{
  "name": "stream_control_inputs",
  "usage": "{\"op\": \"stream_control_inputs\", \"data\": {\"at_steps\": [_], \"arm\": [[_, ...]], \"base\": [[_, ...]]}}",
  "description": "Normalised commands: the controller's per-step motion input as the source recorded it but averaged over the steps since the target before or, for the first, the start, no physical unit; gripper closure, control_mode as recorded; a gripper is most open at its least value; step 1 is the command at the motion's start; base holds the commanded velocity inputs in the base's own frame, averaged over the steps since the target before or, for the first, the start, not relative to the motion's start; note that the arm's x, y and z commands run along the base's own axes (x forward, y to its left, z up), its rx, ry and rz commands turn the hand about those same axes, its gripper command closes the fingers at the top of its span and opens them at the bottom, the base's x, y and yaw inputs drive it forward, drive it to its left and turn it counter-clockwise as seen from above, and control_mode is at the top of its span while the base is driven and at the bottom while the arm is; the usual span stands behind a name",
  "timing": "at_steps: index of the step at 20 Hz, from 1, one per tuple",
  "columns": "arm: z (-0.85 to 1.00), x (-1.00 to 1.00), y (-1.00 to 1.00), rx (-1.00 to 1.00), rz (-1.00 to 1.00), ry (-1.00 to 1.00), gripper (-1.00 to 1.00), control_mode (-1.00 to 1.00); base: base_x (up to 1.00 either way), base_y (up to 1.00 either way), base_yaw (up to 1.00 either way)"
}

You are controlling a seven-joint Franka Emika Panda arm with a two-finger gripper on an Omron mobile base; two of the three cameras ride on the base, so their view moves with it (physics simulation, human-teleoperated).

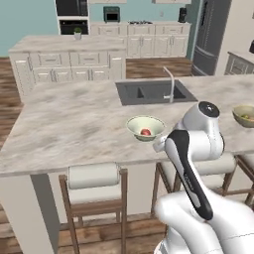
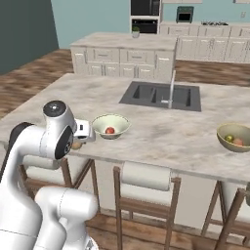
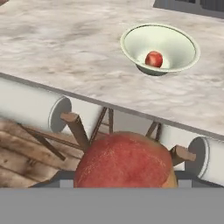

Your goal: Take the fruits from the plate on the dining counter and place two fruits in each bowl.

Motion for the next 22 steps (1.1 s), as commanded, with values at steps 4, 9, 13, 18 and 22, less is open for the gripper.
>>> {"op": "stream_control_inputs", "data": {"at_steps": [4, 9, 13, 18, 22], "arm": [[0.00, 0.00, 0.00, 0.00, 0.00, 0.00, 1.00, 1.00], [0.00, 0.00, 0.00, 0.00, 0.00, 0.00, 1.00, 1.00], [0.00, 0.00, 0.00, 0.00, 0.00, 0.00, 1.00, 1.00], [0.00, 0.00, 0.00, 0.00, 0.00, 0.00, 1.00, 1.00], [0.00, 0.00, 0.03, 0.00, -0.01, -0.11, 1.00, -1.00]], "base": [[0.88, 0.33, -0.11], [0.76, -0.06, -0.01], [0.00, 0.00, 0.00], [0.00, 0.00, 0.00], [0.00, 0.01, 0.00]]}}
